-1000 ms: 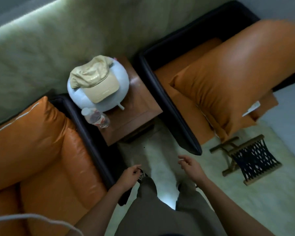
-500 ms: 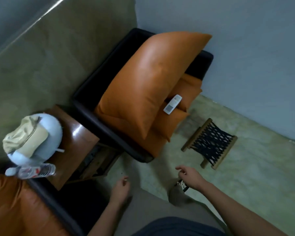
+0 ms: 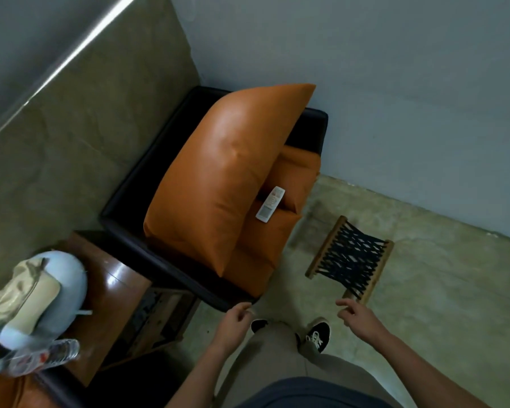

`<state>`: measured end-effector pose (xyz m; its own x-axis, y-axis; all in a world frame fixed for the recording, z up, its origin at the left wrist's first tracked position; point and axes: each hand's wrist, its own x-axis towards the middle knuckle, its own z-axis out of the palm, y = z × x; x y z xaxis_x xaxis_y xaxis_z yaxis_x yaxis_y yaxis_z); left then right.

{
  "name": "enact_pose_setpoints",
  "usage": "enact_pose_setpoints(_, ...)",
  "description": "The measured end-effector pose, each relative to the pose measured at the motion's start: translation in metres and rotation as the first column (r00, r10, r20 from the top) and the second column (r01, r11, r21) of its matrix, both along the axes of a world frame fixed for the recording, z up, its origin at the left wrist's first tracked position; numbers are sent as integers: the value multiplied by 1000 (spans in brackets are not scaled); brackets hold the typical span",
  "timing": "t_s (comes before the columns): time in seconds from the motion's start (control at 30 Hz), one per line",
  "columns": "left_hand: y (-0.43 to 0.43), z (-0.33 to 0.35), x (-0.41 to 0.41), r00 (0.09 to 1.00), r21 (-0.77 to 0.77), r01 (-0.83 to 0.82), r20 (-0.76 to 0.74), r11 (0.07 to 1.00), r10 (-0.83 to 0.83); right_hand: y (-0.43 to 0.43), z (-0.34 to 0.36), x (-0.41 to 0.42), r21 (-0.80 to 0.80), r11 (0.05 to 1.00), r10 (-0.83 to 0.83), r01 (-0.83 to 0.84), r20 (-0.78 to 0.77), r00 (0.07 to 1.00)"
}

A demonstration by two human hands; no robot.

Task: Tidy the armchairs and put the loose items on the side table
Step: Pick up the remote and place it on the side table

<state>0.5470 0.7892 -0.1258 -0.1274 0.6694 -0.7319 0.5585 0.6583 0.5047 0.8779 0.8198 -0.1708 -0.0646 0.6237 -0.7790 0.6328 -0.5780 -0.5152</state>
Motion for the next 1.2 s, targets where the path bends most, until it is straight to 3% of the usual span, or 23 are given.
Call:
enact_pose_setpoints(0.4,19,-28,-45,999,-40,-45,-11,998,44,98,8,-28,48,988,145,-148,64,987)
enact_pose_setpoints(0.67,14,-45,-44,941,-66,-337,8,939,339,204,11,-68,110,910,395,-401,67,916)
enact_pose_setpoints(0.87,3,-31,4,776,-81,-630,-53,772,628,307,-10,-102,106,815,566,-570,66,822)
enact_pose_setpoints(1.0,-1,-28,52,757,-132,-652,-54,747,651,366,-38,-124,138,646,744,-751,104,660)
enact_pose_setpoints(1.2,-1,-36,107,712,-166,-691,8,703,702,397,-76,-145,270,200,897,-942,336,287)
